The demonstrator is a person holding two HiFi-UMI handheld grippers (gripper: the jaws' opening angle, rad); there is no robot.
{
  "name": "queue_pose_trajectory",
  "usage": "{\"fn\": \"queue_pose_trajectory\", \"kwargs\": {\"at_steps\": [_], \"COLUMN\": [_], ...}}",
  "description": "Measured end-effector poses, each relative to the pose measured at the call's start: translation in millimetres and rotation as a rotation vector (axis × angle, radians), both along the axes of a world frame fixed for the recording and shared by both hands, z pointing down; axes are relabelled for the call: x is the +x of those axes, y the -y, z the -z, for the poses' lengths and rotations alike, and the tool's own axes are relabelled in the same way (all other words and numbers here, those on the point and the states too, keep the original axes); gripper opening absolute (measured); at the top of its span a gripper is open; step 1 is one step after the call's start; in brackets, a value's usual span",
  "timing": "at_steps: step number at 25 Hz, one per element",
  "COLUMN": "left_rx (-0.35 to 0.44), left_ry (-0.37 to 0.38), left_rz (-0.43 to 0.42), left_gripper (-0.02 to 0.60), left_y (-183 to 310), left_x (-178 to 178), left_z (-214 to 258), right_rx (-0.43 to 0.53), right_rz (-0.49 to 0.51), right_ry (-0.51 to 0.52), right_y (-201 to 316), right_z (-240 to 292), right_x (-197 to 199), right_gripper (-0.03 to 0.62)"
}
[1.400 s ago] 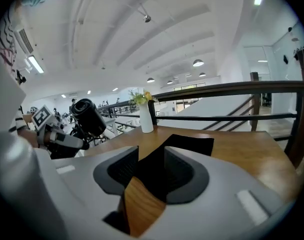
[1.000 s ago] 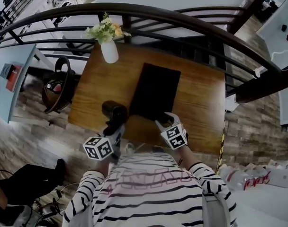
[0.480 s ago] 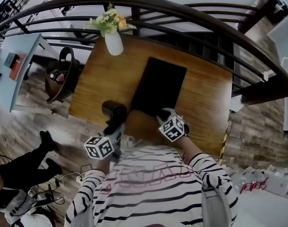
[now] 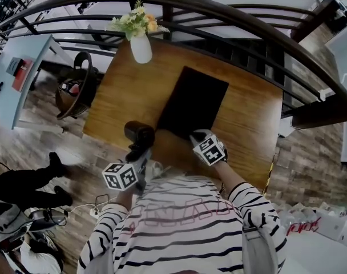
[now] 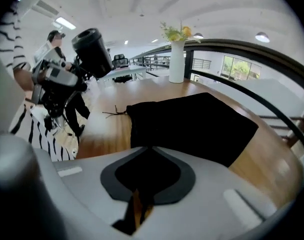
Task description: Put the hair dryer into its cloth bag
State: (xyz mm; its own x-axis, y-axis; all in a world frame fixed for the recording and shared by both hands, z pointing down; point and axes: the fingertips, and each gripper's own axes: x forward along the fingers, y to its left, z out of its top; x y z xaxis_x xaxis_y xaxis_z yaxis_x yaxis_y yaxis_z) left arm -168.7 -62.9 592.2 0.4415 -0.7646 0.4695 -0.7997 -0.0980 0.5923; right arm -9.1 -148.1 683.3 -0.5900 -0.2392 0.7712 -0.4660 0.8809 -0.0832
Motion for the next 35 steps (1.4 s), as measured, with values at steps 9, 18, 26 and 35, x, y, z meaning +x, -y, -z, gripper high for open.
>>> {"fn": "queue_pose_trajectory", "kwargs": {"at_steps": [9,18,26,35], "left_rx": [-0.021,-0.081,-0.137,-0.199], "left_ry": [0.031,0.125,0.195,0.328], "left_rz": [-0.028,-0.187,-0.321,-0.484], "left_gripper": [0.166,0.164,0.164,0.164], "left_y": [-3.6,-6.9,4.3,8.6], "left_x": [-7.4,11.3,37.0,57.9], "left_z": [-12.0,-42.3,-71.0,-95.1], "right_rx": [-0.210,-0.289,-0.315,-0.344], "right_rz": [-0.234,-0.271,-0.303,-0.320], "right_ry": [0.323,0.448,0.486,0.545], "right_y": [22.8,19.7,21.3,20.1], "right_z": [39.8,64.7,68.3,77.7], "right_x": [-29.1,-44.9,-42.8,-34.8], "right_gripper": [0.015,0.015,0.015,0.015]}}
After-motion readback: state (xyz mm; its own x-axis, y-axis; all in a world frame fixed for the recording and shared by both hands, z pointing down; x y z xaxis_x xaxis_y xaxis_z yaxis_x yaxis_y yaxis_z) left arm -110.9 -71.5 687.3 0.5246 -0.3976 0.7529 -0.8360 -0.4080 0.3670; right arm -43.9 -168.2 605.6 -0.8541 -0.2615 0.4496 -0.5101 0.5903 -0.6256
